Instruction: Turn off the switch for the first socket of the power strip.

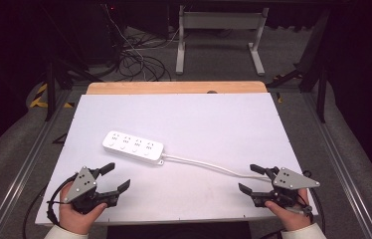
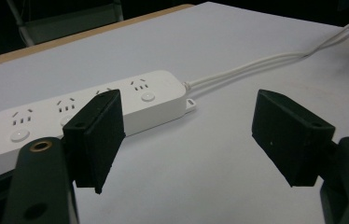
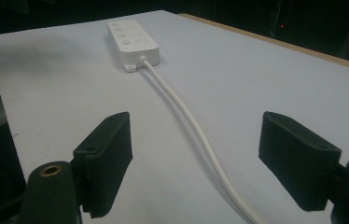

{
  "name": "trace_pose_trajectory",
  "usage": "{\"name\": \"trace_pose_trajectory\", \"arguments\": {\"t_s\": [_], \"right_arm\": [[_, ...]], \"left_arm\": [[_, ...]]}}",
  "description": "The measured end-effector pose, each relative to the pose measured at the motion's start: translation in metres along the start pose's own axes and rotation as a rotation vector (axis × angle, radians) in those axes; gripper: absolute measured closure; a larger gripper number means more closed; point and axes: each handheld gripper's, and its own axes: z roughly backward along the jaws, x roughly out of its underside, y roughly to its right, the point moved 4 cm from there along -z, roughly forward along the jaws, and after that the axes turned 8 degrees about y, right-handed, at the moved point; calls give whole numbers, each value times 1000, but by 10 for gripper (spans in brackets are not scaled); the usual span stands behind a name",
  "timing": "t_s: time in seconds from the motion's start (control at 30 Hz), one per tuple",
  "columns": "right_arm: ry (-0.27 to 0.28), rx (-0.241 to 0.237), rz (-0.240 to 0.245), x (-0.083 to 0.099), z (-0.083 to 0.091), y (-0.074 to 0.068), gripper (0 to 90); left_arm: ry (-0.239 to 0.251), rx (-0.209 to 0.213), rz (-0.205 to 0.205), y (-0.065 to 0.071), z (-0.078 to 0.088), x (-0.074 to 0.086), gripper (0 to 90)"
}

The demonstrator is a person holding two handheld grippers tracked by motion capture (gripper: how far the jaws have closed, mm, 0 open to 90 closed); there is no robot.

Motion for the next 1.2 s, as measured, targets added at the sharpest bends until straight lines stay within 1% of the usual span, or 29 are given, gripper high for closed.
{"name": "trace_pose_trajectory", "arguments": {"t_s": [0.07, 0.1, 0.13, 0.17, 0.23, 0.27, 0.33, 0.4, 0.47, 0.5, 0.53, 0.63, 0.73, 0.77, 0.8, 0.87, 0.9, 1.13, 1.2], "right_arm": [[3, -11, 1, 0, -1, -1, 286], [0, -12, 4, 0, -1, -1, 291], [-3, -13, 6, 0, -1, -1, 295], [-2, -16, 7, 0, -1, -2, 295], [2, -20, 6, 0, -1, -2, 295], [2, -20, 6, 0, -1, -2, 295], [0, -17, 6, 0, -1, -2, 295], [-6, -20, 7, 0, -2, -3, 294], [-7, -22, 6, 1, -2, -3, 294], [-7, -24, 6, 1, -3, -3, 294], [-7, -24, 6, 1, -3, -3, 294], [-8, -29, 8, 1, -3, -4, 294], [-12, -29, 8, 1, -3, -4, 294], [-12, -30, 7, 1, -3, -4, 294], [-12, -30, 7, 1, -3, -4, 294], [-14, -33, 6, 1, -3, -5, 294], [-14, -33, 7, 1, -4, -5, 294], [-17, -37, 9, 2, -4, -5, 290], [-18, -38, 9, 2, -4, -5, 291]], "left_arm": [[-1, 6, 7, 1, 0, -1, 267], [2, 7, 2, 1, 0, -2, 275], [0, 9, 11, 1, 0, -3, 277], [-6, 5, 0, 0, 0, -4, 277], [-11, 2, -2, 0, 0, -4, 278], [-22, 2, -5, 0, -1, -7, 278], [-23, 1, -2, -1, -1, -8, 278], [-33, 1, 11, -1, -2, -11, 279], [-41, 9, 28, -3, -4, -15, 286], [-41, 9, 28, -3, -4, -15, 290], [-45, 12, 39, -3, -4, -17, 290], [-54, 17, 24, -5, -6, -21, 298], [-54, 25, 25, -7, -7, -27, 306], [-52, 25, 31, -7, -8, -28, 306], [-50, 25, 26, -8, -9, -30, 306], [-49, 29, 35, -9, -10, -32, 306], [-52, 34, 31, -10, -12, -34, 306], [-72, 43, 24, -12, -18, -38, 307], [-77, 41, 16, -13, -20, -40, 309]]}}
